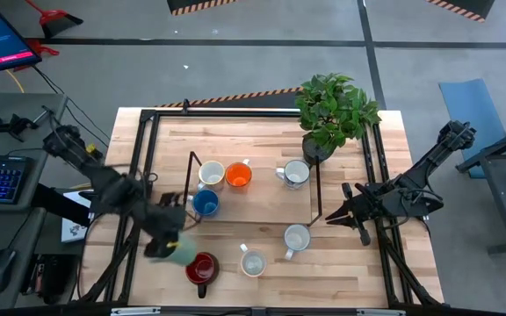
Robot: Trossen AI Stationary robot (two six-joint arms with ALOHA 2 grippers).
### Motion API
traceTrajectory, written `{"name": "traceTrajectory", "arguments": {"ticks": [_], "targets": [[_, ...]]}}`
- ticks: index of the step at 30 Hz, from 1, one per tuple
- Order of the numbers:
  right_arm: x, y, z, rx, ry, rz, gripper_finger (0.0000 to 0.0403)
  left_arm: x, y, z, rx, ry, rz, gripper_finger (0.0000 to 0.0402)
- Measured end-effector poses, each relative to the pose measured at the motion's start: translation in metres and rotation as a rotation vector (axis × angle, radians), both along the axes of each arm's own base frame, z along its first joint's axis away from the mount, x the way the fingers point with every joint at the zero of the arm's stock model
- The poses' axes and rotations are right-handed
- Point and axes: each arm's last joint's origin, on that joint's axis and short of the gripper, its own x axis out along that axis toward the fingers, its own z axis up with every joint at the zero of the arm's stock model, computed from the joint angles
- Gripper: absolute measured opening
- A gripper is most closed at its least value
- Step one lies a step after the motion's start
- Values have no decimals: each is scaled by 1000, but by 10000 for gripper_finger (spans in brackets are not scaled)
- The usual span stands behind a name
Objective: Place coffee mugs
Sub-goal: Put the light blue mug on the shelf
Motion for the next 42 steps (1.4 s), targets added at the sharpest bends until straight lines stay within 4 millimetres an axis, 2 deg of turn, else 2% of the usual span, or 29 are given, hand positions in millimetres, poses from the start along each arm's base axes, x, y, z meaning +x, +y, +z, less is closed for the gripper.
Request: {"name": "traceTrajectory", "arguments": {"ticks": [4, 7, 10, 15, 19, 25, 32, 36, 42], "targets": [[0, 0, -1, -11, 12, 1, 29, 27, 18, 23, 81, -157, 30, 8], [-1, -1, -3, -18, 24, 0, 29, 51, 32, 28, 157, -189, 48, 8], [-1, -1, -4, -26, 33, 1, 29, 80, 46, 23, 241, -167, 71, 8], [-1, -1, -4, -29, 35, 7, 29, 129, 58, 10, 305, -103, 11, 8], [-1, 0, -5, -20, 48, 27, 29, 155, 67, 1, 305, -4, -71, 8], [-2, 0, -6, -11, 67, 39, 29, 188, 79, -23, 311, 71, -44, 8], [-2, 0, -8, -31, 81, 40, 29, 215, 92, -49, 322, 141, -28, 8], [-3, -1, -9, -37, 87, 40, 29, 222, 100, -54, 330, 155, -16, 8], [-3, -1, -9, -41, 91, 40, 29, 224, 113, -54, 345, 159, 29, 8]]}}
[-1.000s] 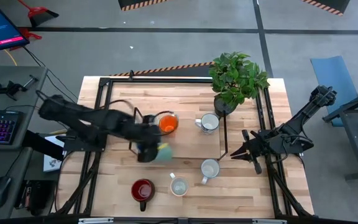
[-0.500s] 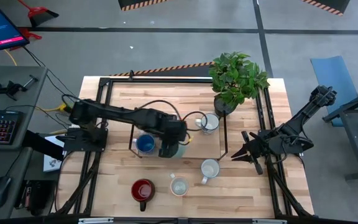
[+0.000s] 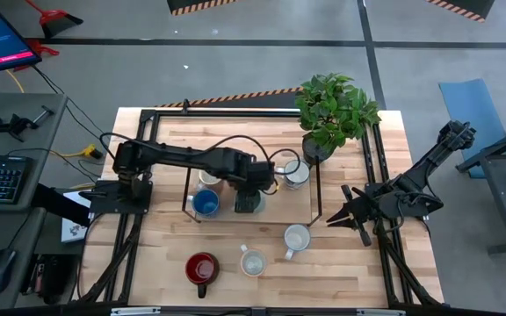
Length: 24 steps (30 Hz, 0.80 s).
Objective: Place coffee mugs
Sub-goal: Put the light blue mug on the shelf
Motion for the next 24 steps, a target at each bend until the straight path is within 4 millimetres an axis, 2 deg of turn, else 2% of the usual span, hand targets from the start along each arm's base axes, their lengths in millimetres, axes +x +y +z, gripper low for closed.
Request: {"name": "traceTrajectory", "arguments": {"ticks": [5, 15, 24], "targets": [[0, 0, 0, 0, 0, 0, 29, 0, 3, 0, 0, 0, 7, 8], [0, 0, 0, -1, 0, 0, 29, 0, -3, 0, 1, 4, -58, 8], [0, 0, 0, -2, 2, 0, 29, 4, -5, -9, -10, 20, -15, 8]]}}
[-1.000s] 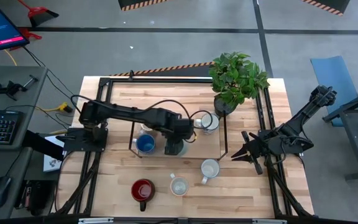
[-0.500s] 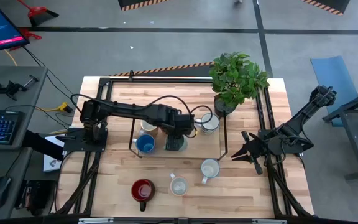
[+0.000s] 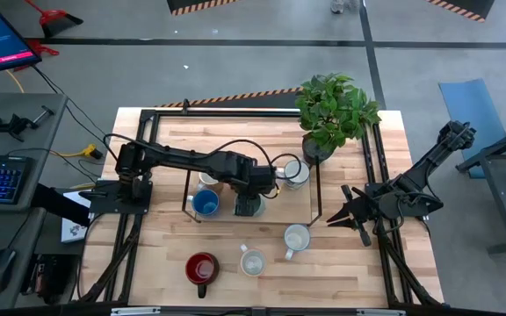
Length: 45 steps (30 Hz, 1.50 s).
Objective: Place coffee mugs
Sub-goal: Put the light blue mug on the shelf
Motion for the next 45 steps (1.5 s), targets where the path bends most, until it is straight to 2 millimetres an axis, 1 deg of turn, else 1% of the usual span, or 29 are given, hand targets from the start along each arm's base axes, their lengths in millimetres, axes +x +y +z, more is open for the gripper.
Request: {"name": "traceTrajectory", "arguments": {"ticks": [3, 6, 7, 15, 22, 34, 40, 45], "targets": [[0, 0, 0, 0, 0, 0, 29, 2, 0, -3, 4, 13, -38, 8], [0, 0, 0, 4, 2, 0, 29, 5, -1, -14, -3, 40, -44, 8], [0, 0, 0, 4, 2, -1, 29, 6, -1, -14, -3, 38, -45, 8], [0, 0, -1, 4, 9, 3, 29, 8, 2, -13, 1, 12, -44, 8], [0, 0, -1, 3, 9, 3, 29, 9, 4, -13, 8, 7, -57, 40], [0, 0, -1, 4, 10, 4, 29, 12, 8, -12, 24, -34, -37, 48], [0, 0, -1, 10, 12, 12, 29, 17, 9, 8, 35, -82, -51, 48], [-1, 1, -1, 20, 22, 46, 29, 16, 9, 31, 36, -95, -54, 49]]}}
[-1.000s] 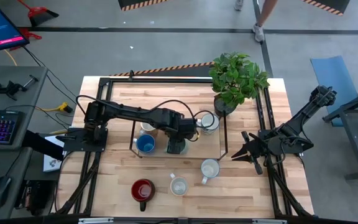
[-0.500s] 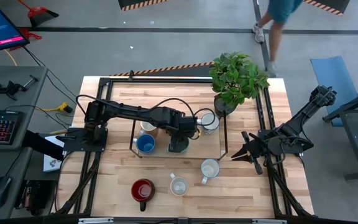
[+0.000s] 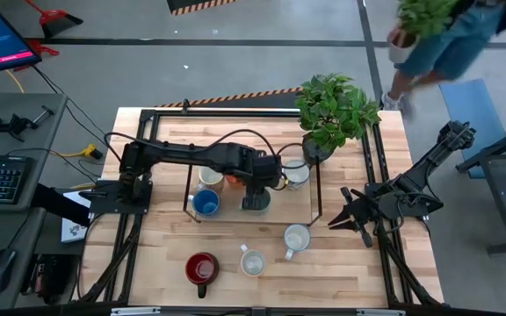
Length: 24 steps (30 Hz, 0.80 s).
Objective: Place coffee mugs
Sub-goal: Put the light blue mug on the shelf
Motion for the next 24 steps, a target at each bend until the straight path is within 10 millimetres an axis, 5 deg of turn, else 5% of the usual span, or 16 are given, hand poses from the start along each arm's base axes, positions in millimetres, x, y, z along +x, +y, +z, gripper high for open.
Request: {"name": "traceTrajectory", "arguments": {"ticks": [8, 14, 24], "targets": [[0, 0, 0, 1, 1, 4, 29, -18, -6, 35, -6, 105, 14, 49], [0, 0, -1, -6, 5, 4, 29, -38, -23, 35, -36, 289, 50, 49], [0, 0, -1, -7, 6, 4, 29, -40, -68, 32, -27, 265, -63, 49]]}}
